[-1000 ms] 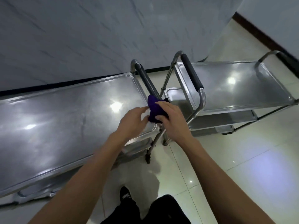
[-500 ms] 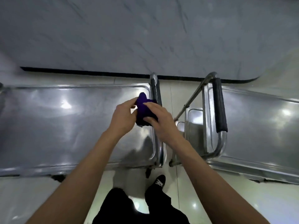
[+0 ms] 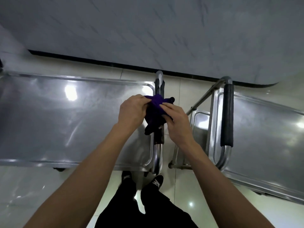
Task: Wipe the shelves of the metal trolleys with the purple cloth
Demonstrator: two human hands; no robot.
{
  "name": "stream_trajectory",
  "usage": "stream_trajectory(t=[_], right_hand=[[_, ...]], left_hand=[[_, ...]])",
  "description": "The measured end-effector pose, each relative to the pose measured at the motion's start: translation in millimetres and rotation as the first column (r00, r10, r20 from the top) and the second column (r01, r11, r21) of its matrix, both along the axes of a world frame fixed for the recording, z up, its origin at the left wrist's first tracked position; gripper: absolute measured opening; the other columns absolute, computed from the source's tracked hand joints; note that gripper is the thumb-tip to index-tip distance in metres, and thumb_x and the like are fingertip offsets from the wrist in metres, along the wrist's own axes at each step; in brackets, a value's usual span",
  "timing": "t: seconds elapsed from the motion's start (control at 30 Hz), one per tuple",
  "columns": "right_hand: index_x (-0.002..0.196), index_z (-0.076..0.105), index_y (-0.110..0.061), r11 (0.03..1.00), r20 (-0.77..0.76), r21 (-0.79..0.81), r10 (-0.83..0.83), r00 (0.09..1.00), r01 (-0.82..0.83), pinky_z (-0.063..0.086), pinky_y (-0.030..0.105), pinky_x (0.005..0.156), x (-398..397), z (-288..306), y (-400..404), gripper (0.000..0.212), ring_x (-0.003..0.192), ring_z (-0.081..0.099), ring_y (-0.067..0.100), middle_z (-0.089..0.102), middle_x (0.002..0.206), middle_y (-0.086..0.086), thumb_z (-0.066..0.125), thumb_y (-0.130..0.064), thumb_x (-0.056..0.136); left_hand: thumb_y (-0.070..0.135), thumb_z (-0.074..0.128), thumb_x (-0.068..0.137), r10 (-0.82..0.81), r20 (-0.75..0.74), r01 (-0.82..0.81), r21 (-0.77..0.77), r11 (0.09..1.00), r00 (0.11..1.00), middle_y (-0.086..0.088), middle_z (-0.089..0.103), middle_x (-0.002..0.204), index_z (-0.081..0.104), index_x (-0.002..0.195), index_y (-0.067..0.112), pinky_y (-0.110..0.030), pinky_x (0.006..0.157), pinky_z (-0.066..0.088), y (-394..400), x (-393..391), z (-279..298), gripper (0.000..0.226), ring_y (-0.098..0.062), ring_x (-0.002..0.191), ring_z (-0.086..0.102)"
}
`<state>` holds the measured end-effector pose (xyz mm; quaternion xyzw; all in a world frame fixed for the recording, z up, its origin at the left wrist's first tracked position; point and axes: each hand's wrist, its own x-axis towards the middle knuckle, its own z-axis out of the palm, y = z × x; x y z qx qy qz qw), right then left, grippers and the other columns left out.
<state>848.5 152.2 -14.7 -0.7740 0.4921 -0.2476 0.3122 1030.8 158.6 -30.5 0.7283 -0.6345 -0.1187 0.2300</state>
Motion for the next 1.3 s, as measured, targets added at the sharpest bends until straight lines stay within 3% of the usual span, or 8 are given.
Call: stream_trajectory(t=[0.1,0.23,0.33,0.57,0.73,1.03,1.2,1.3], right_hand=[[0.134,0.062,-0.006,0.998,-0.055,0.015,-0.062,0.997,0.063,0.035,0.027,0.112,-20.2,-5.4,-3.9,0.037,0.128,0.051,0.026,0.061,0.135,0.011,0.059,-0.002,0.097],[0.136,0.062,-0.011,0.989,-0.098,0.084,-0.111,0.989,0.120,0.035,0.033,0.115,-40.4,-20.8,-8.1,0.037,0.130,0.049,0.024,0.059,0.139,0.007,0.056,-0.007,0.100],[0.138,0.060,-0.012,0.982,-0.109,0.171,-0.062,0.992,0.080,0.038,0.040,0.113,-47.0,-31.3,-11.7,0.038,0.130,0.051,0.023,0.059,0.140,0.005,0.055,-0.008,0.101],[0.143,0.056,-0.015,0.971,-0.042,0.237,0.045,0.998,-0.034,0.030,0.033,0.120,-33.9,-39.9,-12.9,0.041,0.140,0.044,0.018,0.051,0.149,0.005,0.056,-0.013,0.101],[0.135,0.064,-0.015,0.958,-0.072,0.288,0.019,0.997,0.003,0.044,0.037,0.105,-36.8,-50.0,-13.9,0.034,0.119,0.060,0.024,0.066,0.131,0.004,0.054,-0.013,0.102],[0.140,0.055,-0.017,0.977,-0.179,0.207,0.084,0.980,-0.046,0.046,0.045,0.100,-48.5,-38.5,-1.3,0.038,0.116,0.058,0.022,0.064,0.128,-0.001,0.051,-0.021,0.102],[0.139,0.056,-0.020,0.989,-0.238,0.134,0.089,0.967,-0.058,0.048,0.045,0.097,-57.6,-23.0,19.4,0.037,0.110,0.058,0.021,0.064,0.120,-0.002,0.050,-0.023,0.103],[0.140,0.055,-0.022,0.995,-0.300,0.095,0.054,0.952,-0.026,0.046,0.045,0.099,-71.3,-13.2,33.4,0.037,0.118,0.057,0.022,0.063,0.129,-0.003,0.049,-0.029,0.104]], left_hand=[[0.023,0.054,0.101,-0.060,0.024,0.059,0.018,0.998,0.998,0.002,0.069,0.115,0.072,0.121,0.023,-0.036,0.086,0.053,-17.0,-19.2,-5.3,0.027,-0.019,0.103,0.063],[0.026,0.052,0.102,-0.087,0.046,0.082,0.095,0.992,0.995,0.003,0.065,0.119,0.072,0.119,0.026,-0.040,0.090,0.052,-33.8,-37.1,-12.6,0.027,-0.020,0.108,0.059],[0.029,0.053,0.101,-0.074,0.035,0.069,0.118,0.991,0.997,0.005,0.061,0.121,0.069,0.123,0.026,-0.039,0.094,0.051,-32.3,-40.2,-19.3,0.027,-0.017,0.111,0.055],[0.026,0.051,0.101,0.044,-0.015,-0.041,0.143,0.989,0.999,0.005,0.061,0.126,0.064,0.131,0.026,-0.039,0.092,0.051,-12.7,-28.1,-27.2,0.032,-0.018,0.113,0.058],[0.032,0.051,0.101,0.023,-0.031,-0.017,0.181,0.983,0.999,0.005,0.057,0.134,0.058,0.137,0.026,-0.037,0.096,0.048,-3.9,-32.9,-25.7,0.037,-0.017,0.118,0.056],[0.037,0.052,0.101,0.026,0.019,-0.029,0.165,0.986,0.999,0.006,0.055,0.138,0.057,0.139,0.027,-0.042,0.102,0.048,26.8,-42.0,-11.9,0.040,-0.016,0.126,0.050],[0.037,0.050,0.102,-0.028,0.067,0.017,0.161,0.987,0.997,0.003,0.057,0.135,0.057,0.139,0.026,-0.044,0.100,0.049,49.4,-50.4,8.3,0.039,-0.019,0.122,0.053],[0.036,0.047,0.103,-0.099,0.163,0.066,0.198,0.978,0.982,0.001,0.061,0.127,0.061,0.129,0.025,-0.044,0.094,0.050,60.7,-56.7,21.6,0.032,-0.021,0.111,0.057]])
